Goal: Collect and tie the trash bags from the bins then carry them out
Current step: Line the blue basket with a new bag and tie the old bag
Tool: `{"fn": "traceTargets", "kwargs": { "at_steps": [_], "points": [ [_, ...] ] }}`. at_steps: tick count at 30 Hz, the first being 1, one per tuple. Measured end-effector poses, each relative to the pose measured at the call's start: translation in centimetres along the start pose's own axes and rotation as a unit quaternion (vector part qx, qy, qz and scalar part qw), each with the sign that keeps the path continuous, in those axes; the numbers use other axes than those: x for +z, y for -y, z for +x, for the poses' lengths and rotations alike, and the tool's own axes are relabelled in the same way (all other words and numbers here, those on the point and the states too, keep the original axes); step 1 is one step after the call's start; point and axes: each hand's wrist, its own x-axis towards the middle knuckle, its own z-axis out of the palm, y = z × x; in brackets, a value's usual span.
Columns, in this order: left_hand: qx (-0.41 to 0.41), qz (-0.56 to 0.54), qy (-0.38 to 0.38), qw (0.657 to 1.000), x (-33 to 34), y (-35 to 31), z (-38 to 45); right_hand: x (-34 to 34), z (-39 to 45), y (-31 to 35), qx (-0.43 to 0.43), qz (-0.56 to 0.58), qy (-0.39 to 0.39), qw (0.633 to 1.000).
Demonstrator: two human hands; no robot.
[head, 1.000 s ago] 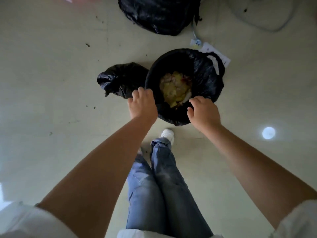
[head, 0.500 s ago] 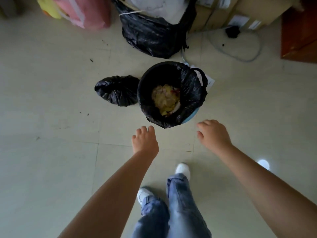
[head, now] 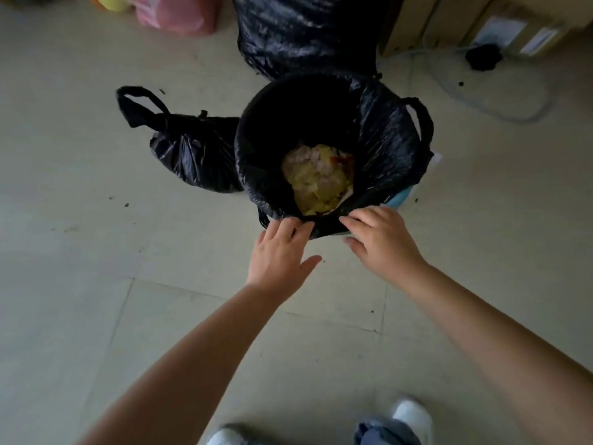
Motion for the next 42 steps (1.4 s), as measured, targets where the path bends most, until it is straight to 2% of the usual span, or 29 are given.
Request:
{"fn": "traceTargets", "kwargs": {
  "at_steps": [2, 4, 8, 12, 16, 19, 24, 27, 30, 32, 33, 35, 36, 37, 39, 40, 42],
  "points": [
    [0.059, 0.012, -0.080, 0.995, 1.5, 0.5, 0.7, 0.8, 0.4, -1.3, -0.050, 0.030, -0.044, 0.997],
    [0.104, 0.027, -0.171, 0.979, 2.9, 1.2, 1.5, 1.4, 0.7, -2.3, -0.091, 0.061, -0.054, 0.992],
    [0.149, 0.024, -0.255, 0.955, 3.9, 1.9, 2.4, 2.0, 0.9, -3.2, -0.093, 0.139, -0.077, 0.983],
    [0.158, 0.005, -0.265, 0.951, 3.6, 1.8, 2.5, 2.3, 1.3, -3.1, -0.071, 0.156, -0.103, 0.980],
    [0.122, -0.022, -0.232, 0.965, 3.3, 1.4, 1.5, 2.4, 1.5, -2.3, -0.024, 0.212, -0.153, 0.965],
    [0.093, -0.034, -0.234, 0.967, 2.9, 1.2, 1.8, 2.4, 1.8, -1.5, -0.023, 0.244, -0.167, 0.955],
    [0.086, -0.040, -0.266, 0.959, 2.1, 0.6, 2.1, 1.6, 2.0, -1.3, -0.034, 0.237, -0.132, 0.962],
    [0.041, -0.079, -0.274, 0.958, 1.6, 0.7, 2.1, 0.9, 1.7, -1.2, -0.041, 0.220, -0.073, 0.972],
    [0.008, -0.107, -0.258, 0.960, 1.6, 1.8, 2.2, 0.3, 1.6, -2.1, -0.050, 0.131, -0.018, 0.990],
    [-0.044, -0.192, -0.231, 0.953, 1.8, 2.3, 2.6, -0.3, 1.6, -3.7, -0.021, 0.069, -0.025, 0.997],
    [-0.090, -0.272, -0.213, 0.934, 1.9, 2.4, 2.7, -0.6, 1.7, -4.7, 0.004, 0.053, -0.040, 0.998],
    [-0.190, -0.447, -0.164, 0.858, 1.9, 2.4, 2.9, -1.3, 1.8, -6.7, 0.073, 0.036, -0.085, 0.993],
    [-0.223, -0.501, -0.148, 0.823, 1.8, 2.3, 2.9, -1.6, 1.9, -7.6, 0.115, 0.037, -0.112, 0.986],
    [-0.240, -0.518, -0.146, 0.808, 2.0, 2.3, 3.0, -1.6, 2.1, -8.4, 0.164, 0.050, -0.139, 0.975],
    [-0.267, -0.551, -0.163, 0.774, 2.2, 2.3, 3.4, -1.3, 2.6, -9.7, 0.289, 0.124, -0.180, 0.932],
    [-0.292, -0.580, -0.176, 0.739, 2.4, 2.6, 3.7, -1.0, 3.1, -10.0, 0.350, 0.187, -0.187, 0.899],
    [-0.379, -0.654, -0.147, 0.638, 3.0, 3.2, 4.2, -0.1, 3.9, -10.2, 0.431, 0.313, -0.180, 0.827]
  ]
}}
